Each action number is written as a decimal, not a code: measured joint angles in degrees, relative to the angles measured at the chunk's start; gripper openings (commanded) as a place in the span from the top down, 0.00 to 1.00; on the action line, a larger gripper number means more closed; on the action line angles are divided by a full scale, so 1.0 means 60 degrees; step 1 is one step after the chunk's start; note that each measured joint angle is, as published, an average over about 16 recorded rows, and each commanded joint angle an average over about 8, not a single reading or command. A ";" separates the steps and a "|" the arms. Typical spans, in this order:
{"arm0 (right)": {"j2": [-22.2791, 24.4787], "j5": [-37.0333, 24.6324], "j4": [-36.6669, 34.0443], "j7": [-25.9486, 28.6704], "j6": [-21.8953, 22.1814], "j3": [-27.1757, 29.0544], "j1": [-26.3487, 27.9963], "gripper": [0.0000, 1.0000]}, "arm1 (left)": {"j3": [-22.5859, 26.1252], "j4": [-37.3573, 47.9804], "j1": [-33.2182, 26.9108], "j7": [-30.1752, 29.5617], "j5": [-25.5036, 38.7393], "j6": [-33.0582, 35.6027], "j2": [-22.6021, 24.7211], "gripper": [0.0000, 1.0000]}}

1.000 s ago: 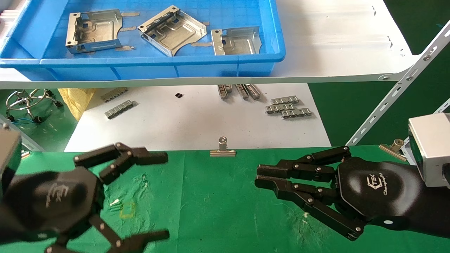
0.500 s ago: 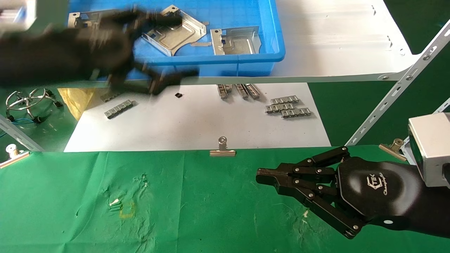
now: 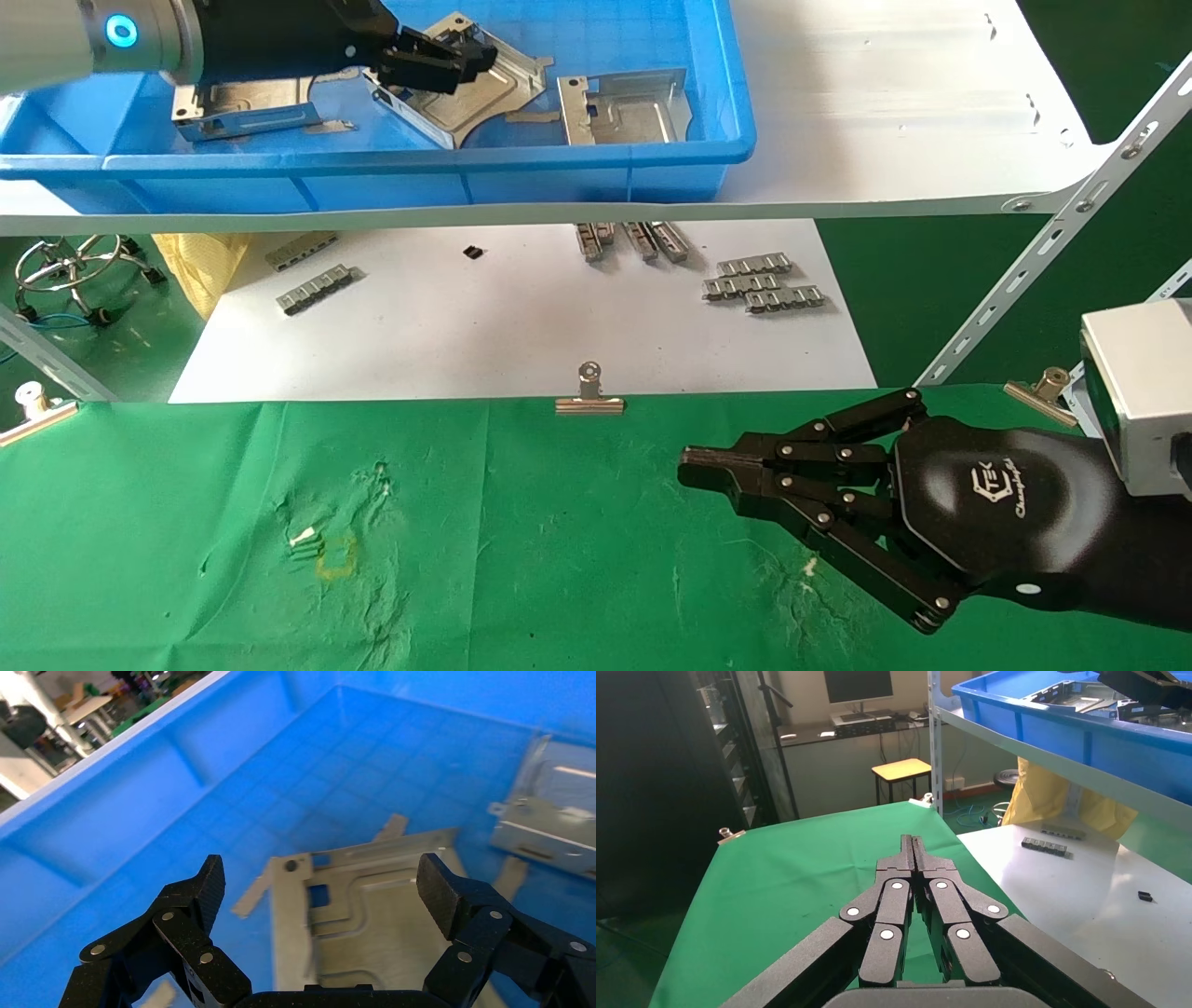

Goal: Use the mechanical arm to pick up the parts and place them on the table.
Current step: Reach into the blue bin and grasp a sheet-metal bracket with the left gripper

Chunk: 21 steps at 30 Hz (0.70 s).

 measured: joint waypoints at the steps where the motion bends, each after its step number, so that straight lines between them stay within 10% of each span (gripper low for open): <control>1: 0.0000 0.0000 0.0000 0.0000 0.0000 0.0000 0.0000 1.00 | 0.0054 0.0199 -0.0104 -0.0004 0.0087 -0.0072 0.0079 0.41; 6: 0.0000 0.0000 0.0000 0.0000 0.0000 0.0000 0.0000 1.00 | 0.0258 0.0908 -0.0471 -0.0064 0.0399 -0.0237 0.0322 0.98; 21: 0.0000 0.0000 0.0000 0.0000 0.0000 0.0000 0.0000 1.00 | 0.0394 0.1581 -0.0732 -0.0339 0.0598 -0.0065 0.0309 1.00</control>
